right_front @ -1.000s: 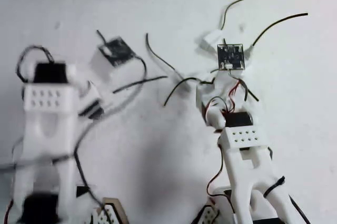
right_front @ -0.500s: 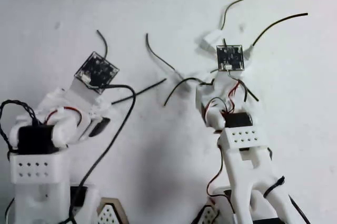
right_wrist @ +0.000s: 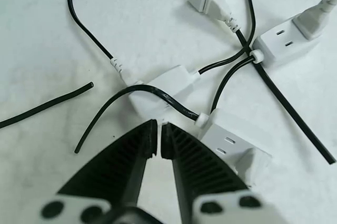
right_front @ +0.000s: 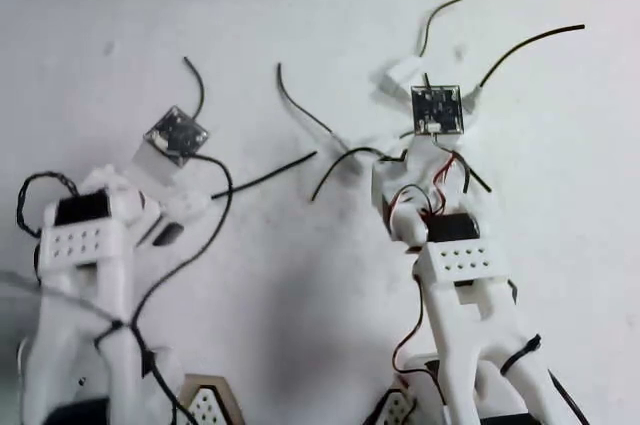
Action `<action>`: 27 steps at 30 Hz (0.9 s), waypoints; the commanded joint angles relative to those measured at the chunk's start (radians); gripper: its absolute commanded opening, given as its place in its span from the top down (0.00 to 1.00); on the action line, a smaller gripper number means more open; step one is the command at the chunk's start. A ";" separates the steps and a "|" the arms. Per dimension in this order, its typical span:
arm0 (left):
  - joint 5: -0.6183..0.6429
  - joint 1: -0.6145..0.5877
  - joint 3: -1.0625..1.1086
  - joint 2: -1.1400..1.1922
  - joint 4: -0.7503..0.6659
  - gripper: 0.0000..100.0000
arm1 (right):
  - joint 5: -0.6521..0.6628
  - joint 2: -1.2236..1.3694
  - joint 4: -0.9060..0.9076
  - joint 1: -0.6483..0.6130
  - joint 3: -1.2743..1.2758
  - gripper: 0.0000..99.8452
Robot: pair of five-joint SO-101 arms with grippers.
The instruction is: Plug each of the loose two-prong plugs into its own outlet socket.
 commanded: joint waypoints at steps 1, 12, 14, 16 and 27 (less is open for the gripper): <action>-0.046 -0.008 -0.193 0.231 -0.005 0.70 | -0.008 -0.021 -0.016 0.002 -0.005 0.98; -0.133 -0.004 -0.566 0.657 0.144 0.71 | -0.008 -0.021 -0.016 -0.002 -0.005 0.98; -0.133 -0.002 -0.592 0.699 0.149 0.71 | -0.008 -0.021 -0.016 -0.002 -0.005 0.98; -0.135 0.010 -0.600 0.728 0.150 0.72 | -0.008 -0.021 -0.016 -0.002 -0.005 0.98; -0.133 0.202 -0.588 0.743 0.296 0.91 | 0.046 -0.021 -0.016 -0.002 -0.005 0.98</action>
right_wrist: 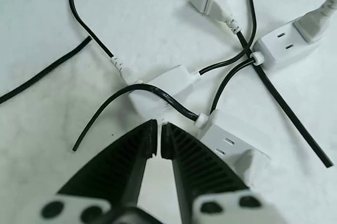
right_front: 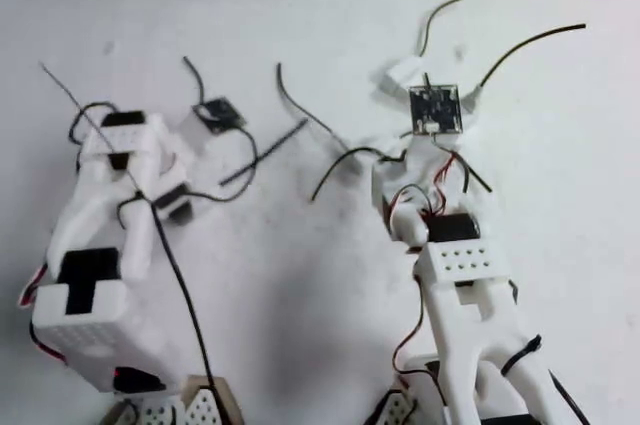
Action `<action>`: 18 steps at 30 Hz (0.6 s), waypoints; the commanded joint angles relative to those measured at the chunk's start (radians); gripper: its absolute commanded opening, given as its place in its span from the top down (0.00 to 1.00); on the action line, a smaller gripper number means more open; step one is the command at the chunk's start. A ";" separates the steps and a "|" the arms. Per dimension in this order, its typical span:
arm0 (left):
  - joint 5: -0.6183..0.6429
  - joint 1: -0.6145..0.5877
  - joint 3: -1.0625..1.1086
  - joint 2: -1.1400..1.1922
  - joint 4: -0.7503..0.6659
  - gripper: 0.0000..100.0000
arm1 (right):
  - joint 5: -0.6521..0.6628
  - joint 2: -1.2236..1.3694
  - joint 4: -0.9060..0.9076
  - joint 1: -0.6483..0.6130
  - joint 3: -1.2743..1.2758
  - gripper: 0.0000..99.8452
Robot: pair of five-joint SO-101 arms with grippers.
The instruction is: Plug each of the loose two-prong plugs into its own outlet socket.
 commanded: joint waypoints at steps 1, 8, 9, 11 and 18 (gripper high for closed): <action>-0.003 0.099 -0.029 -0.012 0.100 0.93 | 0.014 -0.021 -0.016 -0.002 -0.005 0.98; 0.089 0.246 -0.028 -0.013 0.278 0.98 | 0.014 -0.021 -0.016 0.002 -0.005 0.98; 0.123 0.263 -0.028 -0.013 0.279 0.98 | 0.014 -0.021 -0.016 0.002 -0.005 0.98; 0.186 0.298 -0.021 -0.013 0.281 0.98 | 0.014 -0.021 -0.016 0.002 -0.005 0.98; 0.494 0.458 0.072 -0.093 0.273 0.97 | 0.014 -0.022 -0.016 0.004 -0.005 0.98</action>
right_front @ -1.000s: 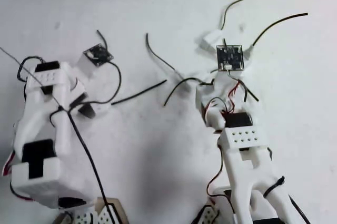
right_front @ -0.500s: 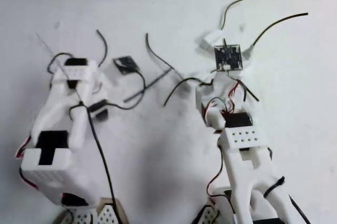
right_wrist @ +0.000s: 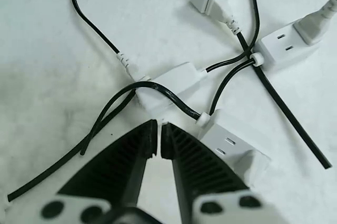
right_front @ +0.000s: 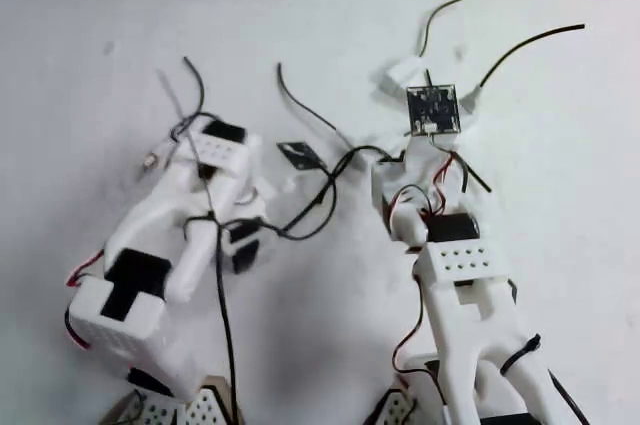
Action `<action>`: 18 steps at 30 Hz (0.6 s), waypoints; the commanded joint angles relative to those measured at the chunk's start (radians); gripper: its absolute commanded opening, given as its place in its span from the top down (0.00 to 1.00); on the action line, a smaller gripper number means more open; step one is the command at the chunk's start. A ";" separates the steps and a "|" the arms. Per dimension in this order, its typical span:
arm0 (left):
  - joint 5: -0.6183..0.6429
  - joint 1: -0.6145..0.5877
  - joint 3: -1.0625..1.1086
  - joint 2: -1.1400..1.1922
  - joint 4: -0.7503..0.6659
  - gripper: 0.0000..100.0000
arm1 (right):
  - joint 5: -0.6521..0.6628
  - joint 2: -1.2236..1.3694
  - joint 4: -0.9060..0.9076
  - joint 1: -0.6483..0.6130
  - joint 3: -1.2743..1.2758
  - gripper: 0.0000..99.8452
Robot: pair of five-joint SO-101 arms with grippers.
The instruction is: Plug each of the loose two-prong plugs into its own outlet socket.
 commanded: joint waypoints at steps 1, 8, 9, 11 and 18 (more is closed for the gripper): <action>0.235 0.113 0.048 -0.110 0.002 0.97 | 0.008 -0.022 -0.016 0.004 -0.005 0.98; 0.430 0.176 0.061 -0.193 -0.046 0.92 | 0.008 -0.022 -0.016 0.004 -0.005 0.98; 0.439 0.176 0.061 -0.186 -0.068 0.91 | 0.008 -0.022 -0.016 0.004 -0.005 0.98; 0.443 0.174 0.061 -0.165 -0.107 0.90 | 0.008 -0.022 -0.016 0.004 -0.005 0.98; 0.374 0.127 0.051 -0.071 -0.221 0.90 | 0.008 -0.022 -0.016 0.004 -0.005 0.98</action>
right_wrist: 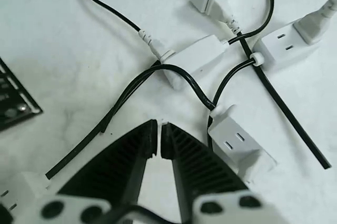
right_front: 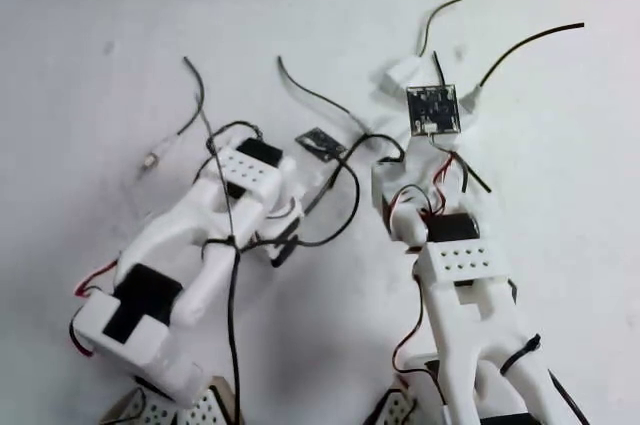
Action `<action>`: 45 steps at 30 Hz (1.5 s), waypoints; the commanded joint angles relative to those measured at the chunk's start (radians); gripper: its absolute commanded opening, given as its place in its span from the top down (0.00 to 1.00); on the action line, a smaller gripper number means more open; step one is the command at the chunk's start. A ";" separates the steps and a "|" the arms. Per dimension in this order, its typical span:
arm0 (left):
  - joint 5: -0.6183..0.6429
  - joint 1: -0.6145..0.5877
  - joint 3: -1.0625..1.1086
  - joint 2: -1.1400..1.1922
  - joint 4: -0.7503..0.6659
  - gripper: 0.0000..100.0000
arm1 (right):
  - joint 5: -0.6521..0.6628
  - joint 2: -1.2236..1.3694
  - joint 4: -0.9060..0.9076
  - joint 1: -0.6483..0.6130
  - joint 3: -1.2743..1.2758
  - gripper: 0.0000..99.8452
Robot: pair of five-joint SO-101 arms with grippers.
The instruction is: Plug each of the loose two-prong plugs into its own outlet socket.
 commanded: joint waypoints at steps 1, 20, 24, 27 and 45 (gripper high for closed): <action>-0.081 -0.050 -0.015 0.018 -0.074 0.90 | 0.008 -0.022 -0.016 0.004 -0.005 0.98; -0.106 -0.170 -0.015 -0.271 -0.026 0.76 | 0.008 -0.022 -0.016 0.004 -0.005 0.98; -0.106 -0.246 -0.009 -0.432 0.011 0.72 | 0.008 -0.022 -0.016 0.004 -0.005 0.98; -0.106 -0.331 -0.009 -0.522 0.037 0.72 | 0.008 -0.022 -0.015 -0.001 -0.005 0.98; -0.005 -0.865 0.749 -0.961 -0.470 0.72 | -0.078 0.156 0.202 -0.453 -0.405 0.98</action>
